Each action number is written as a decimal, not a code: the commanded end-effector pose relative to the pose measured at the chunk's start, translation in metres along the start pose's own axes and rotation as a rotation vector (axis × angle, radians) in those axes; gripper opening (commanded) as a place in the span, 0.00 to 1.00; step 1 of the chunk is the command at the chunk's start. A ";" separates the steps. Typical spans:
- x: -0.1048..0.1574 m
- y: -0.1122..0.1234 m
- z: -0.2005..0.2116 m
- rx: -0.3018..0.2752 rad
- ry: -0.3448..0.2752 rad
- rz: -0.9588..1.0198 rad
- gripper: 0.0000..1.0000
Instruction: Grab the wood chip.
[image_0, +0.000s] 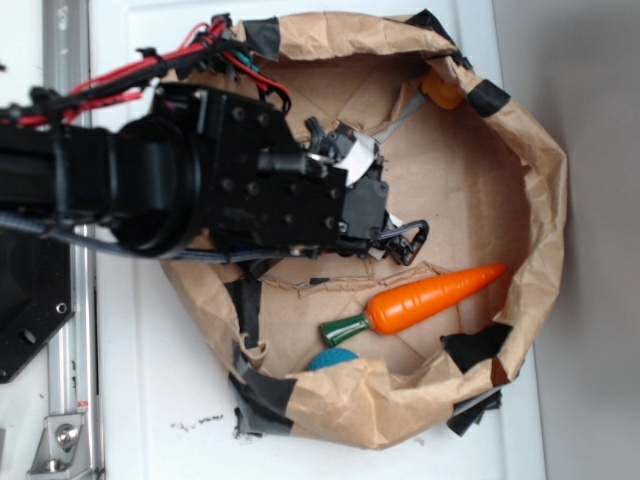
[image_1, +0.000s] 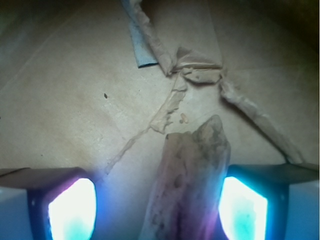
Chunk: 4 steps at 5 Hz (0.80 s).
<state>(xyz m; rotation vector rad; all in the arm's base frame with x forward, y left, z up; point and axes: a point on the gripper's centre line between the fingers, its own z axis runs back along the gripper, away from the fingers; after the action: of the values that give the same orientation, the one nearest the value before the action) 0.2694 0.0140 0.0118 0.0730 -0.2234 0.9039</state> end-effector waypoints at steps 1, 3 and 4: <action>-0.005 0.010 0.012 0.016 -0.020 0.009 0.00; 0.011 0.018 0.035 -0.051 -0.056 0.017 0.00; 0.026 0.021 0.055 -0.156 -0.117 -0.070 0.00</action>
<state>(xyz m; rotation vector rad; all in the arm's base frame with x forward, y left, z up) 0.2611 0.0249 0.0582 -0.0018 -0.3521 0.7854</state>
